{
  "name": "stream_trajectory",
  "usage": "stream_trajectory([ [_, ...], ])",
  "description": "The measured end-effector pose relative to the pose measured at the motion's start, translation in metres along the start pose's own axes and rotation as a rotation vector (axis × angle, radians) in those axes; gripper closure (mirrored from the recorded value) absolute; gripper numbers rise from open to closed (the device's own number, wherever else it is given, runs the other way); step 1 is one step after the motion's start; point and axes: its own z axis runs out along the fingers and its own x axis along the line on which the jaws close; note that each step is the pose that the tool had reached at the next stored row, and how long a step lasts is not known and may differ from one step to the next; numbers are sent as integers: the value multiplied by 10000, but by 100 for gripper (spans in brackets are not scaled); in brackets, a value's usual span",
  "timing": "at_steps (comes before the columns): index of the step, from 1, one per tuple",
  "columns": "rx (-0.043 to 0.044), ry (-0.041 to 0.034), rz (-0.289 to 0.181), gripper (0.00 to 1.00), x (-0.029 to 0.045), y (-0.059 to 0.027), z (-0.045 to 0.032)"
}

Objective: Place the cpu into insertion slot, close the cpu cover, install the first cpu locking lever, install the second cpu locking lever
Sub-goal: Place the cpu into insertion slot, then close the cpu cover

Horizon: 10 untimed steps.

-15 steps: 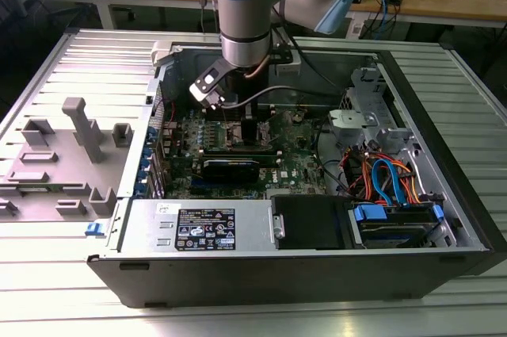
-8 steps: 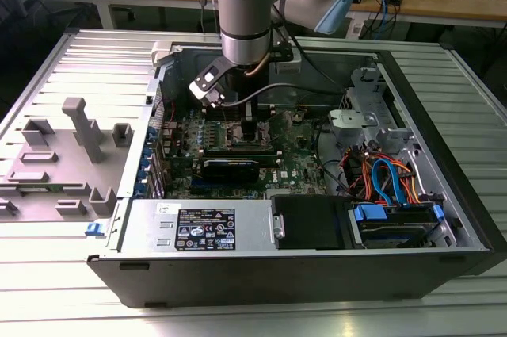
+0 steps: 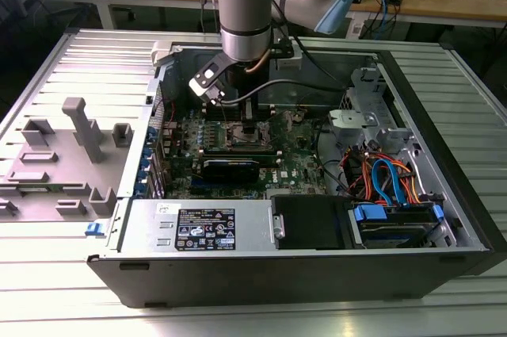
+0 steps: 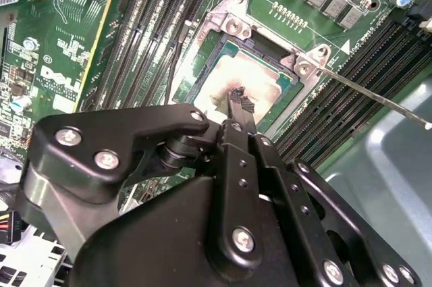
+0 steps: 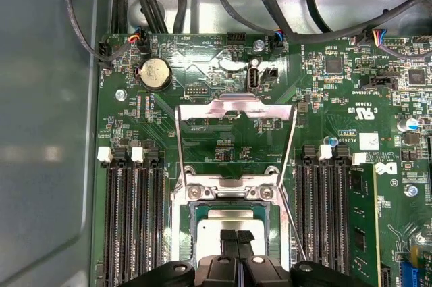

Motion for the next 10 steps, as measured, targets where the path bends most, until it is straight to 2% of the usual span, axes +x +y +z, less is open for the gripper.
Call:
stream_trajectory([
  [8,0,2,0,89,0,4,-7],
  [10,0,34,3,89,-1,5,-18],
])
